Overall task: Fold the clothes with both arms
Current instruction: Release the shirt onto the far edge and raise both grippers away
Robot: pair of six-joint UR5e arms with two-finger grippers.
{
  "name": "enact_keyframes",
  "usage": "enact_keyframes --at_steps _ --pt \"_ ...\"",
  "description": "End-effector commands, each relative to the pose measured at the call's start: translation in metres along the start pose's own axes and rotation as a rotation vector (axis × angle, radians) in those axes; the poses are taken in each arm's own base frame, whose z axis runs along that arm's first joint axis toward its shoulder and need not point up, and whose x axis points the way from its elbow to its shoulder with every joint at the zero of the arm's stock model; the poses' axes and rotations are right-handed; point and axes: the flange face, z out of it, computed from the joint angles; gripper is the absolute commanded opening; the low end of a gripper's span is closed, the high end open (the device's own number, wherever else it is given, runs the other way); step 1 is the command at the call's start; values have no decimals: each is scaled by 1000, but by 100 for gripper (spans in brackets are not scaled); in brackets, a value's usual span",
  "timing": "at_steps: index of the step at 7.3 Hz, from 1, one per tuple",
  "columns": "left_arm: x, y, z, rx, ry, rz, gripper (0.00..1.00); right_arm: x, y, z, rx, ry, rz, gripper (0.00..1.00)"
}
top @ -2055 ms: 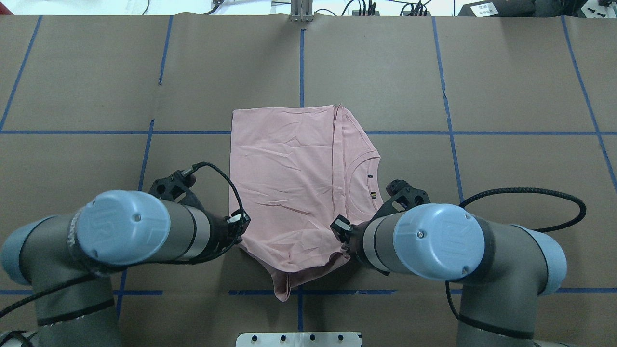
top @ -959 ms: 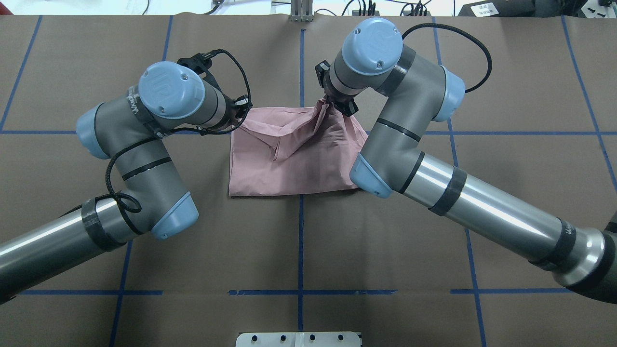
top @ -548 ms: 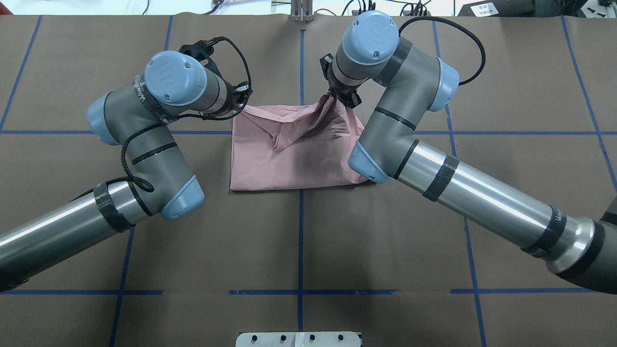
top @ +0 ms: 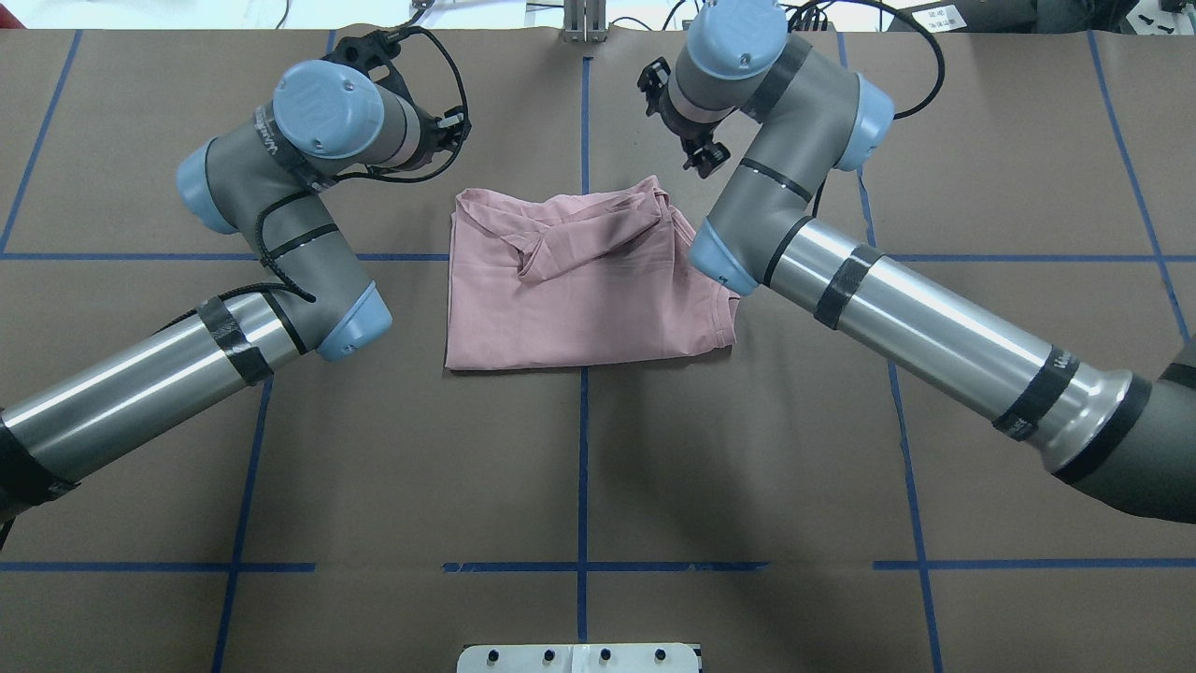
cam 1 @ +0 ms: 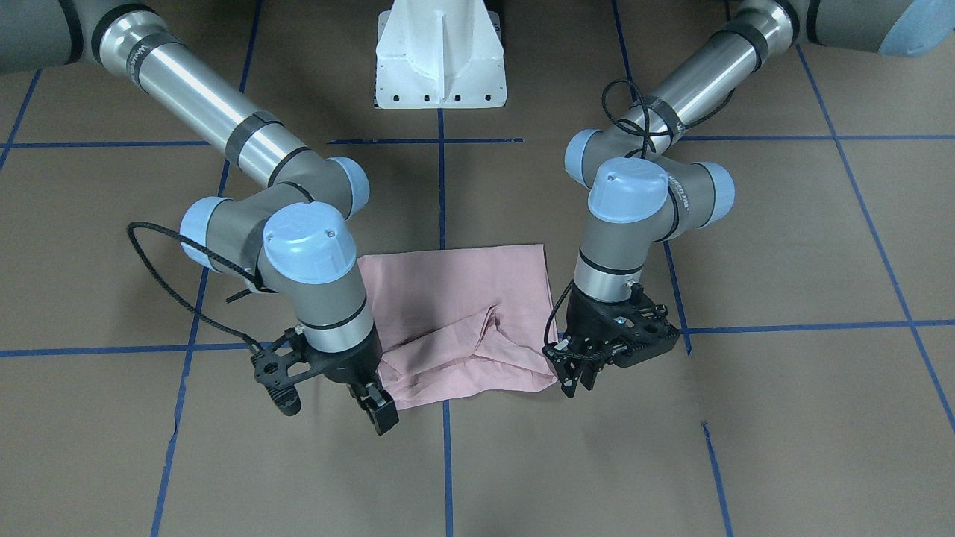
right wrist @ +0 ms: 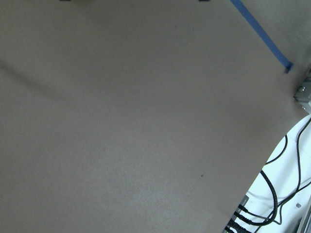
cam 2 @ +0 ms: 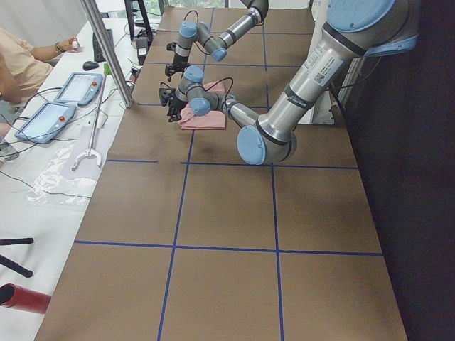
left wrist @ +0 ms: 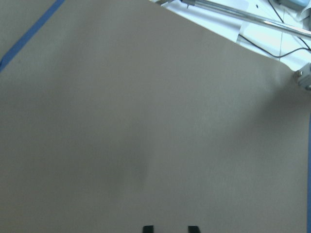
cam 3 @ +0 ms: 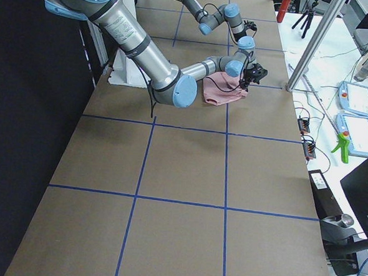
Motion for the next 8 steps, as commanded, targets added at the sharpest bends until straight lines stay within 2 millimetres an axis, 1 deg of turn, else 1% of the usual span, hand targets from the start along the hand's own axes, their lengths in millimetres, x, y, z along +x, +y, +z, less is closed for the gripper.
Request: enact_keyframes --at_steps 1,2,3,4,5,6,7,8 --pt "-31 -27 -10 23 32 67 43 28 -62 -12 -27 14 -87 100" --pt "-79 -57 -21 -20 76 195 43 72 -123 -24 -59 34 -217 100" --pt "-146 -94 -34 -98 114 298 43 119 -193 -34 -95 64 -342 100" --pt "-215 -136 -51 -137 115 449 43 161 -273 -53 -115 78 -485 100" --pt "-284 -168 -68 -162 97 582 43 212 -348 -76 -133 86 -592 100" --pt "-345 -205 -94 -166 80 664 44 265 -416 -105 -134 88 -702 100" --pt "-396 -237 -125 -169 80 698 45 299 -466 -135 -151 125 -790 100" --pt "-438 -266 -160 -215 102 688 45 328 -499 -160 -183 174 -851 100"
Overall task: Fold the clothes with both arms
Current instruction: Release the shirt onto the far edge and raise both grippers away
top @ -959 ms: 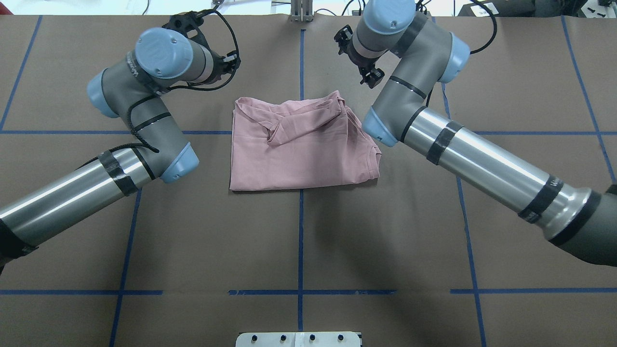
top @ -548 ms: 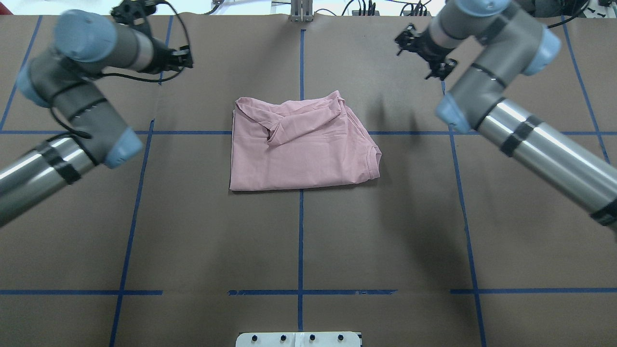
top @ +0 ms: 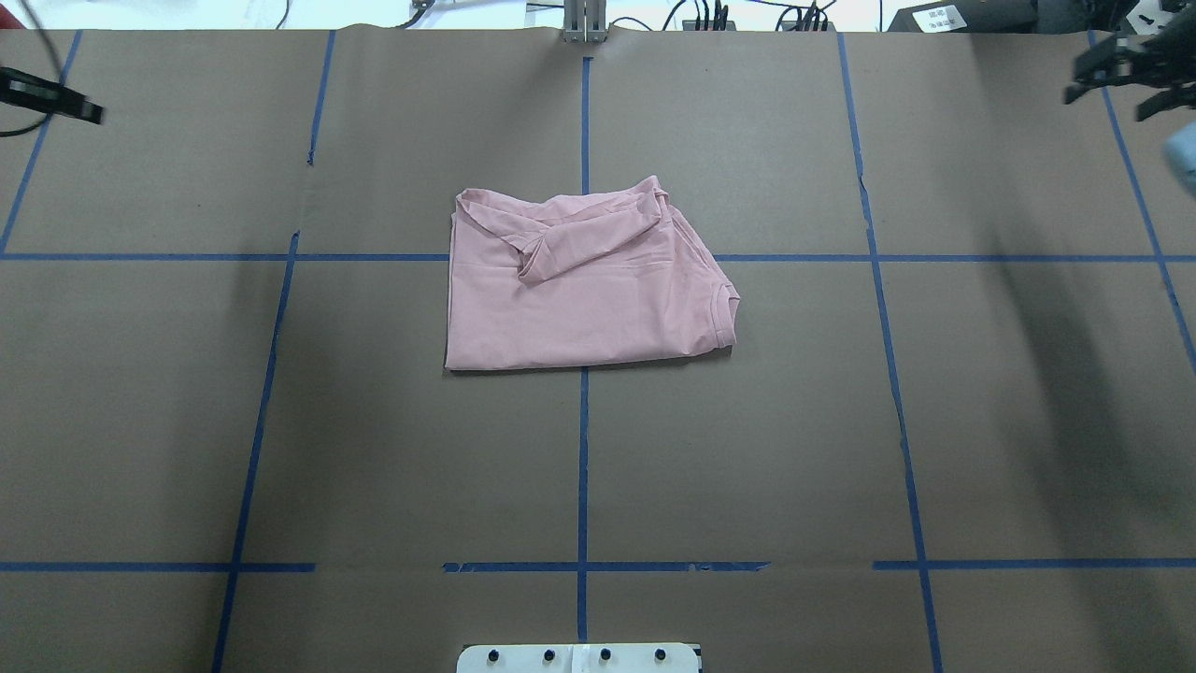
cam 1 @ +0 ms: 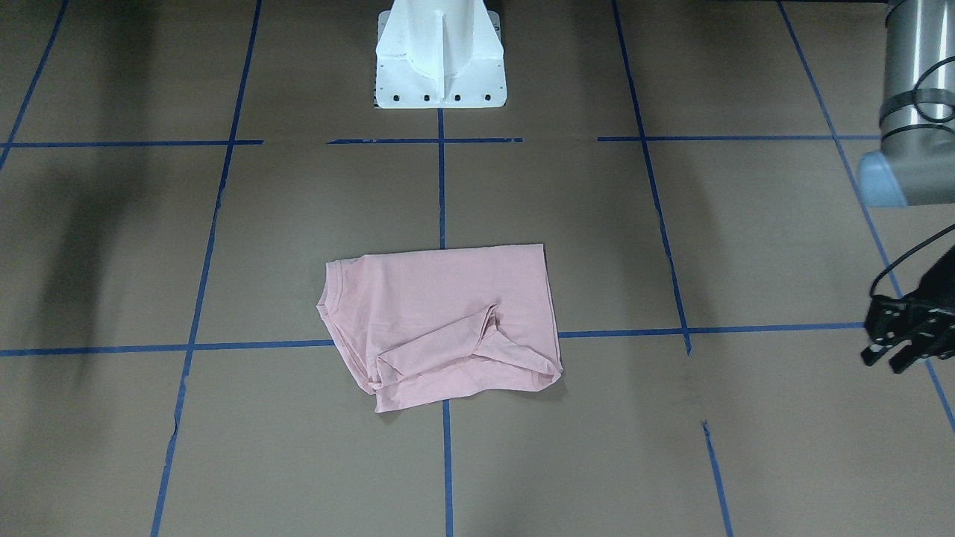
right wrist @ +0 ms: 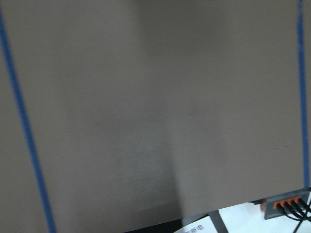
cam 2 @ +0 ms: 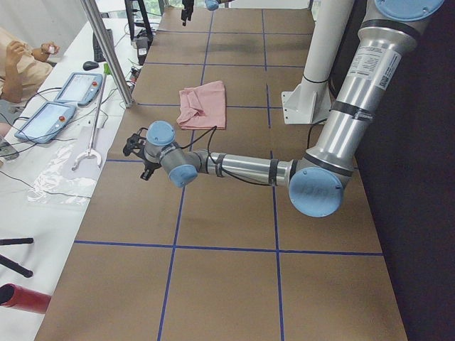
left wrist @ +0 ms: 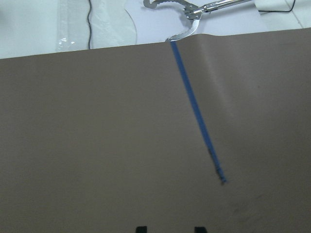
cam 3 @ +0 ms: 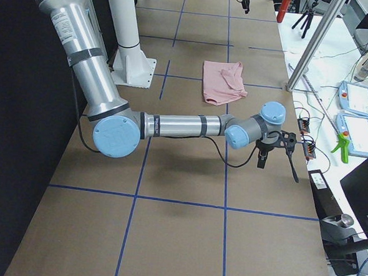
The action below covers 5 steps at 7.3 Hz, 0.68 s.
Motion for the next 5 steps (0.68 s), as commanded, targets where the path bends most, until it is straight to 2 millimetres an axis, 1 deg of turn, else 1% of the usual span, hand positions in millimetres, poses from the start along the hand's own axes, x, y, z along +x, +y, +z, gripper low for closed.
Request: enact_keyframes --at_steps 1,2,3,4,5 --pt "-110 24 -92 -41 10 -24 45 111 18 -50 -85 55 -139 100" --pt "-129 33 -92 -120 -14 -72 46 127 51 -54 -123 66 -128 100" --pt "-141 41 -88 -210 -38 -127 47 140 92 -56 -127 81 -125 100" --pt "-127 36 -101 -233 -90 -129 59 142 101 -56 -132 69 -116 100" --pt "-138 106 -107 -270 -194 -123 100 140 100 -54 -135 69 -116 100"
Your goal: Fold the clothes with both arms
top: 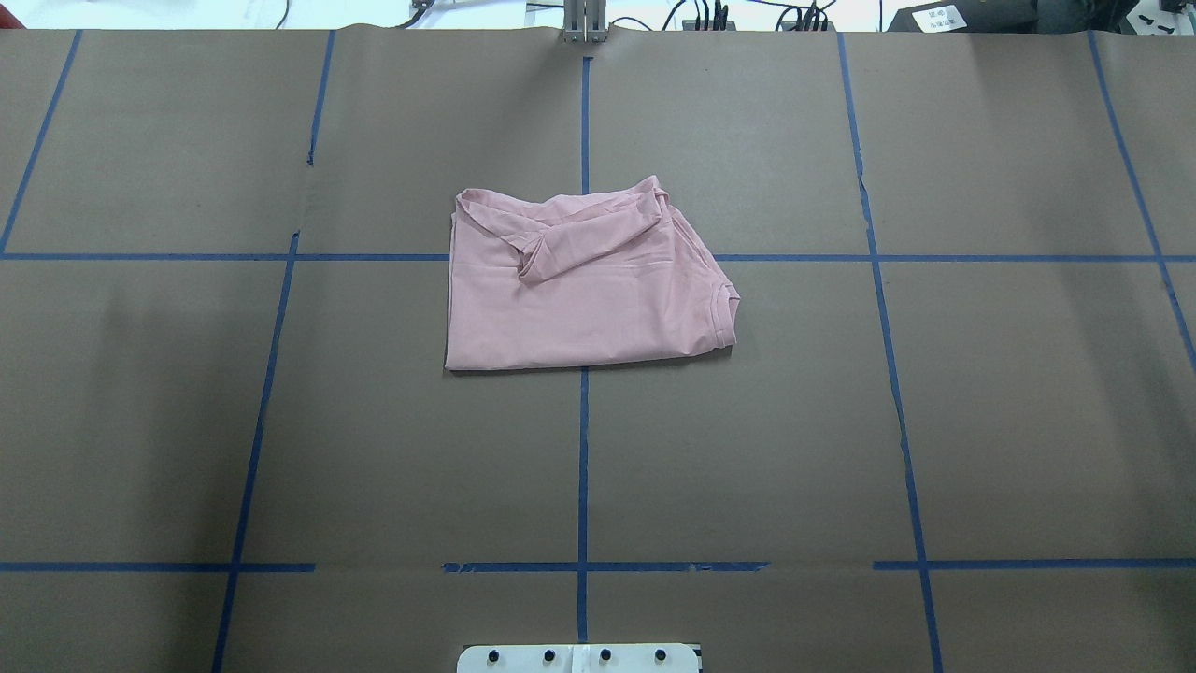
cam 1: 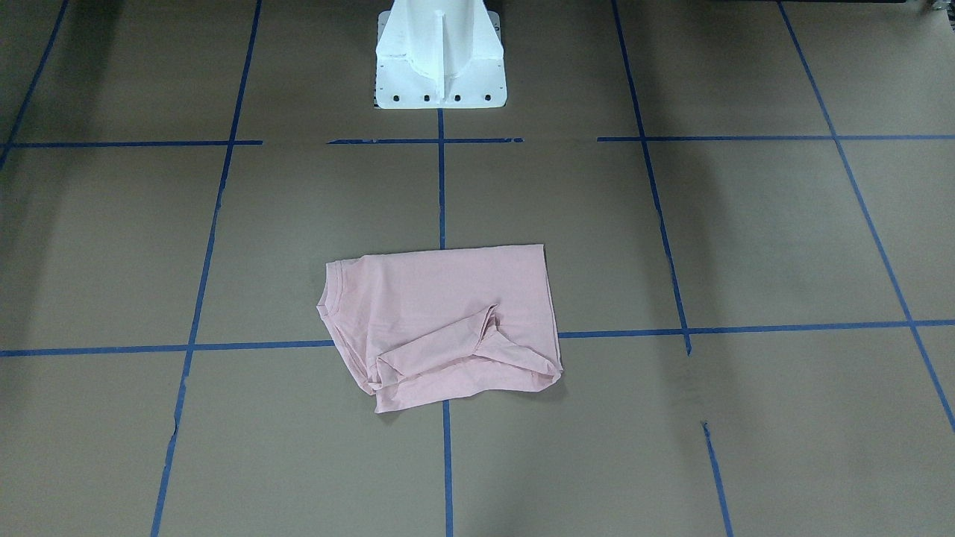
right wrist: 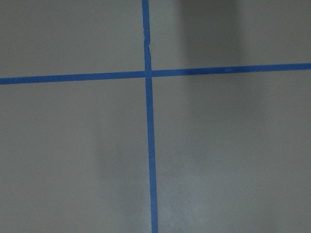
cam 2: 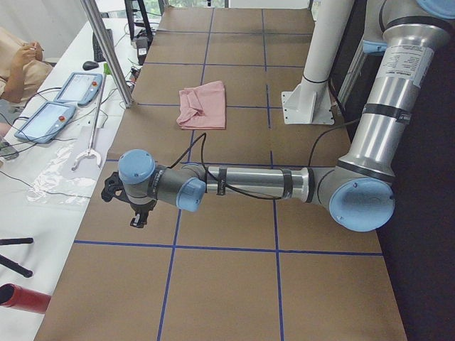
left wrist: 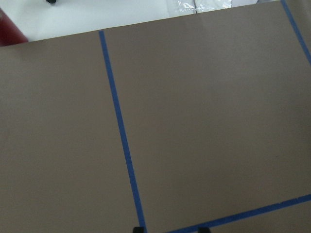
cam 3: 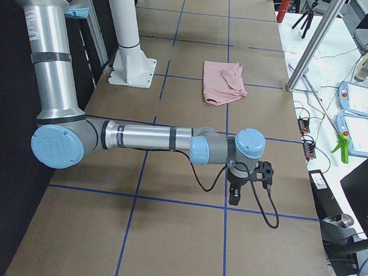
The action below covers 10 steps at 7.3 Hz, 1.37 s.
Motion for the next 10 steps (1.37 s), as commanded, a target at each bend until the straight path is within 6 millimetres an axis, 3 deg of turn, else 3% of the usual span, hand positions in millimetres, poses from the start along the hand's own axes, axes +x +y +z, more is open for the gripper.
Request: enact_keyframes --at_steps 1,3,6,8,10 --pt "-11 70 6 -18 -122 20 100 -7 8 10 -20 4 -10 100" --pt "-18 89 14 1 -103 40 100 -13 7 14 -30 1 -18 100" --pt "-5 89 12 1 2 46 100 -15 8 21 -49 -42 -3 100" --pt "5 90 3 16 11 63 100 -15 13 27 -72 -115 10 100" --pt "23 117 -15 38 12 86 100 -16 14 26 -64 -116 2 100"
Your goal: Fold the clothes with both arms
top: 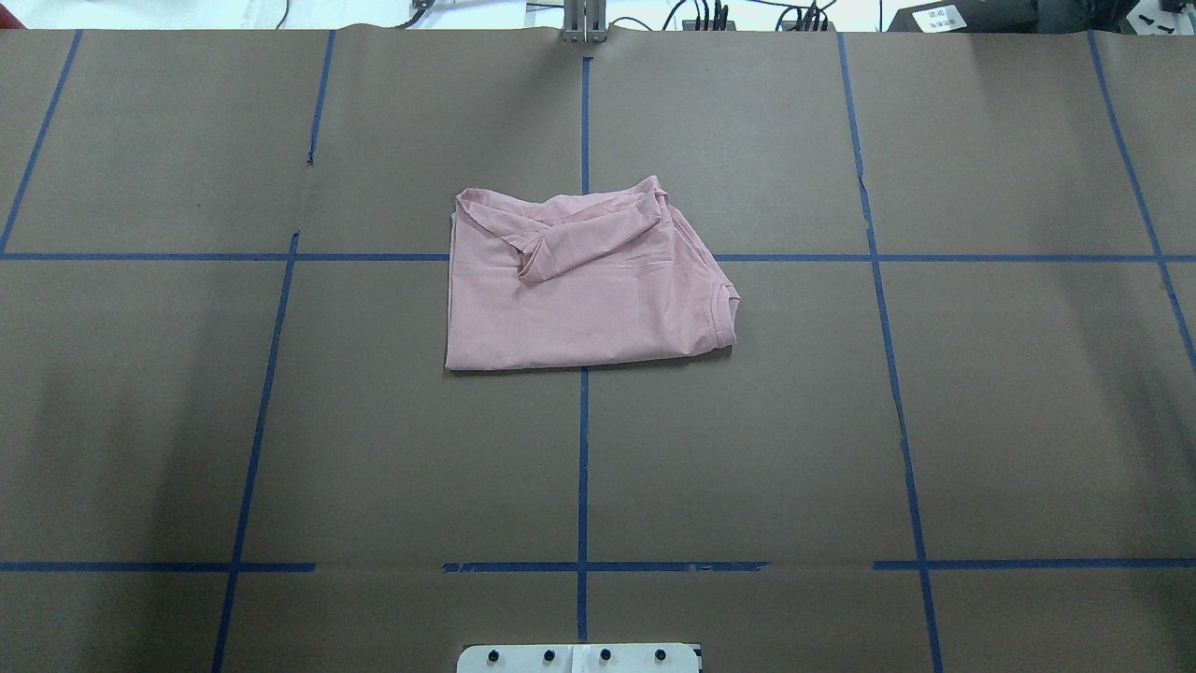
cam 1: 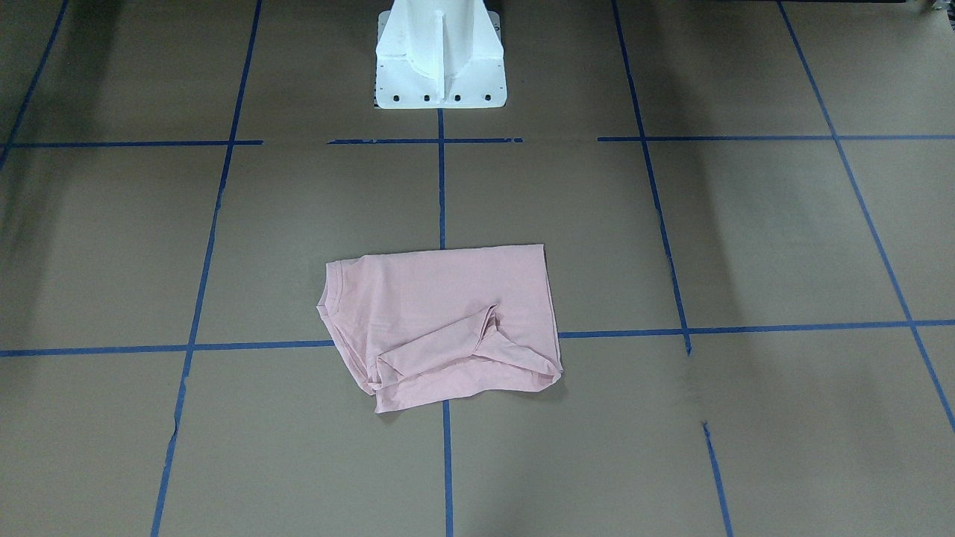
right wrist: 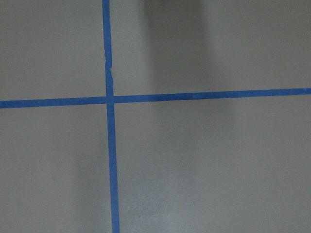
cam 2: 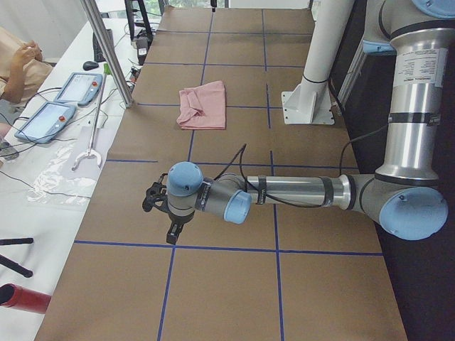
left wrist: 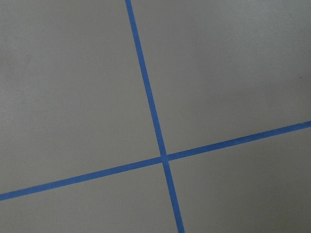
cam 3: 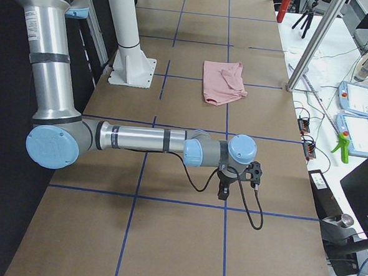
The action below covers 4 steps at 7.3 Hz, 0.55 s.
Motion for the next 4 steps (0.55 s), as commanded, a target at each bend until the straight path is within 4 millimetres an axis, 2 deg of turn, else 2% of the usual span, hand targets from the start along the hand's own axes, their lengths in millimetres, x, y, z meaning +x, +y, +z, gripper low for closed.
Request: enact_keyframes --at_steps 1,2,4 --pt "14 20 -13 13 2 15 100 -2 0 -2 6 -3 -3 100" --pt "16 27 -14 11 2 13 100 -4 0 -3 8 -5 -2 100" --pt "16 26 -14 12 2 14 100 -3 1 -2 7 -5 0 100"
